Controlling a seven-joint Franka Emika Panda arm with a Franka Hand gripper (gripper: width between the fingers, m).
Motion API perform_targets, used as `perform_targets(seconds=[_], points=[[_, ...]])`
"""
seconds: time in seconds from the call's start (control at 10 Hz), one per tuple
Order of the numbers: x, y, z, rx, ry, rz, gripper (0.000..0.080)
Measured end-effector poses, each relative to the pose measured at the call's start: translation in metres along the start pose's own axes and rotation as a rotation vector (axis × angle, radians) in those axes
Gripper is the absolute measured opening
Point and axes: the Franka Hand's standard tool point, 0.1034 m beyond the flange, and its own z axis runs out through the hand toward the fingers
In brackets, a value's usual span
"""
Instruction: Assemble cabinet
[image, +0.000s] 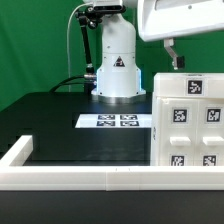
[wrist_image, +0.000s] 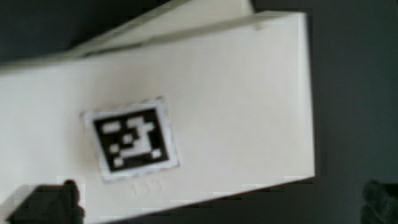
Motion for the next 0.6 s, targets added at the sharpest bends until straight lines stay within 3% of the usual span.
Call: perform_targets(seconds=[0.6], points=[[0.0016,0.0038,0.0001,-0.012,0.0,-0.364,0.0796]])
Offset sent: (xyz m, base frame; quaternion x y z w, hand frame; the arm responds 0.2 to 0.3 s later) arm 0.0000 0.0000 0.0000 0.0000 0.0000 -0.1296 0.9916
